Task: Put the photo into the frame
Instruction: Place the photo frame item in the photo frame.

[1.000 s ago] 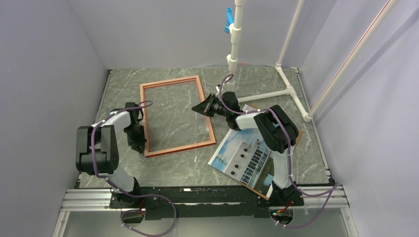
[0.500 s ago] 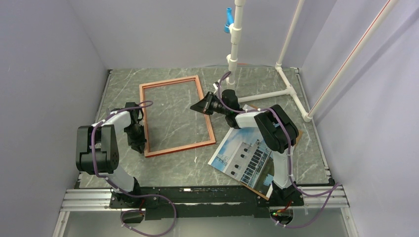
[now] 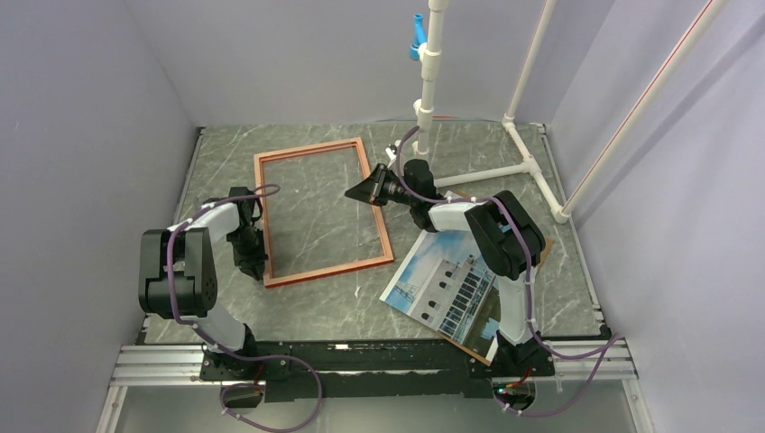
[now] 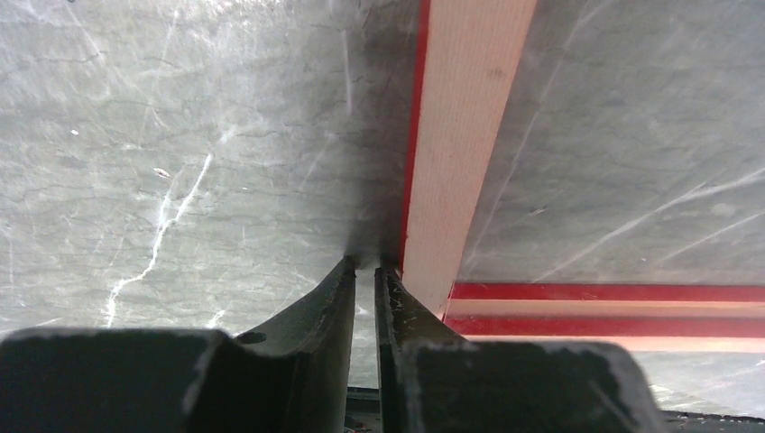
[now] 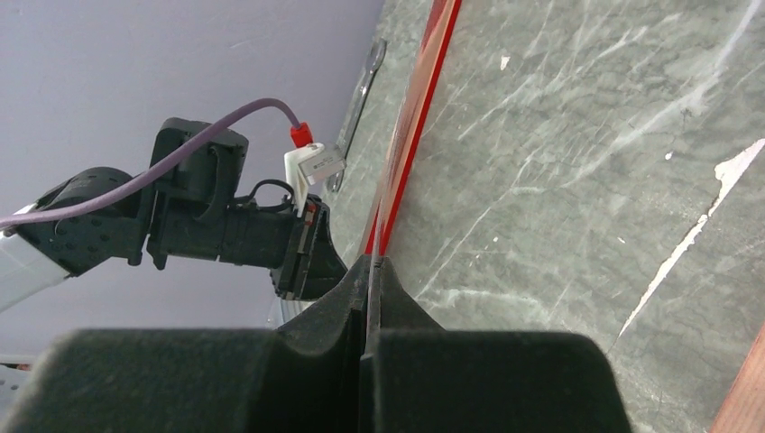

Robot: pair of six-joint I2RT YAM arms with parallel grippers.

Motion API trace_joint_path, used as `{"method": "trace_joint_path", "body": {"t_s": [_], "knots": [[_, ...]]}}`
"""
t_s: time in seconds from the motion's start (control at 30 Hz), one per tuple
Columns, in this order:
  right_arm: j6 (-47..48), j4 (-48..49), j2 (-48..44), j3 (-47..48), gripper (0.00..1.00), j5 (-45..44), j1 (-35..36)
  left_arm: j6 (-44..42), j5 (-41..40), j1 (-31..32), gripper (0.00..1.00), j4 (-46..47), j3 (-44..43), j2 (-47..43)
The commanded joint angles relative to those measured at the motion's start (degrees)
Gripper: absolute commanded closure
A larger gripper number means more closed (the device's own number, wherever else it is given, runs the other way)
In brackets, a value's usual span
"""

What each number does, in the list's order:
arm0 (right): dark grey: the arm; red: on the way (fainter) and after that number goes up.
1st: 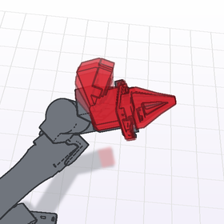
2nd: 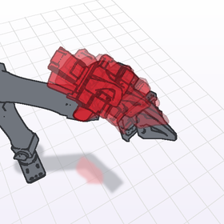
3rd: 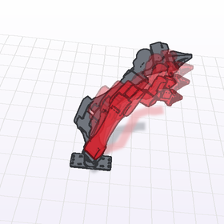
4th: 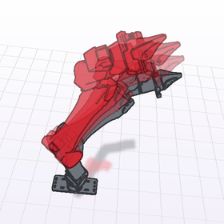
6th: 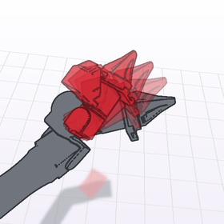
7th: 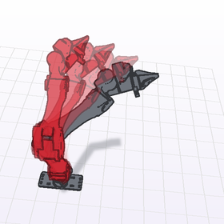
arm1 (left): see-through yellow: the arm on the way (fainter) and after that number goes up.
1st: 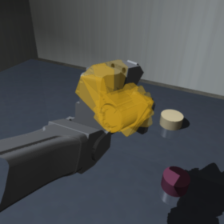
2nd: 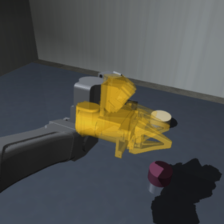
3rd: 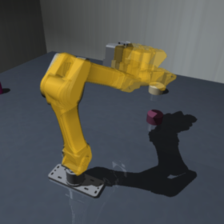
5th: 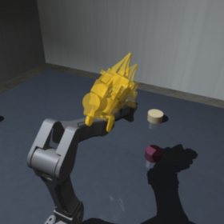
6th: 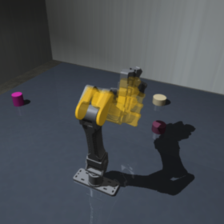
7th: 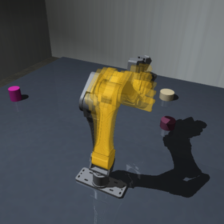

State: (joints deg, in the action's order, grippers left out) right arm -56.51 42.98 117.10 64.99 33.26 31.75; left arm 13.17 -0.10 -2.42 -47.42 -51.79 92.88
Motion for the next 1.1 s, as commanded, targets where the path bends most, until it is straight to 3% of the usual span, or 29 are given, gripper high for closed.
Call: {"method": "trace_joint_path", "body": {"t_s": [0.0,0.47,0.77,1.07], "knots": [[2.50,2.56,-1.51,2.56,1.00,1.20,0.07,-0.21,2.39,0.73,0.82,0.77,-0.61,1.49],[2.35,1.96,-2.03,4.59,1.00,2.65,0.07,-0.27,2.72,0.91,0.83,0.71,-0.67,1.86],[-9.08,11.15,2.01,1.80,1.00,2.64,-0.29,-0.27,2.71,1.01,0.83,0.67,-0.72,2.03],[-7.45,8.55,1.55,-1.24,1.00,1.42,-0.33,-0.34,2.68,0.99,0.83,0.66,-0.72,2.04]]}}
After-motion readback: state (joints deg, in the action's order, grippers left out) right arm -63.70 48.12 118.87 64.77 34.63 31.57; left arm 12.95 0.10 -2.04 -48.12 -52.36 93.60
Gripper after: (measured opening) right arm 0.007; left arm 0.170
